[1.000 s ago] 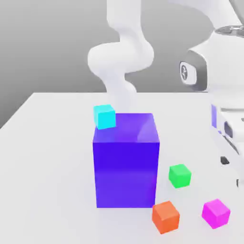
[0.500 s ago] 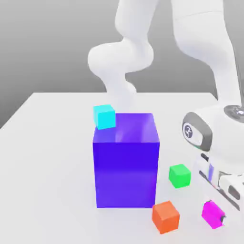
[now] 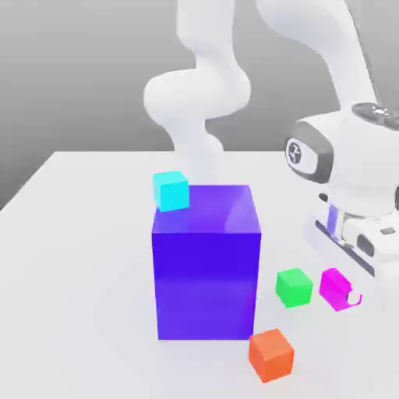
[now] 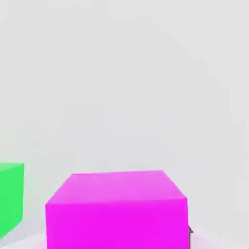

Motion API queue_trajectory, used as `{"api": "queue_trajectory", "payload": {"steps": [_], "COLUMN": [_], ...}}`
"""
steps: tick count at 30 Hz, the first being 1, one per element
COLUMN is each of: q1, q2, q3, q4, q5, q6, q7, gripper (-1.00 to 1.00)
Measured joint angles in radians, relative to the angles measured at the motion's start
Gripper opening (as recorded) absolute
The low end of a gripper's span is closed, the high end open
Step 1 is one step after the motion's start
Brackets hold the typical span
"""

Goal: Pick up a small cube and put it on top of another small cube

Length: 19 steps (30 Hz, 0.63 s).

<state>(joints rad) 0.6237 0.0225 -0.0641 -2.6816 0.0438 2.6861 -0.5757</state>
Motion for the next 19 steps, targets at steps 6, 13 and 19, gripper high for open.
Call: {"api": "queue_trajectory", "payload": {"steps": [6, 13, 19], "q1": [-0.006, -0.002, -0.003], "q2": [-0.208, -0.132, -0.008], "q3": [0.029, 0.044, 0.043], "q4": [-0.195, -0.265, -0.260], "q5": [-0.036, -0.038, -0.039], "q6": [-0.005, 0.149, 0.268], "q7": [0.102, 0.137, 0.138], "gripper": [-1.00, -1.00, 1.00]}}
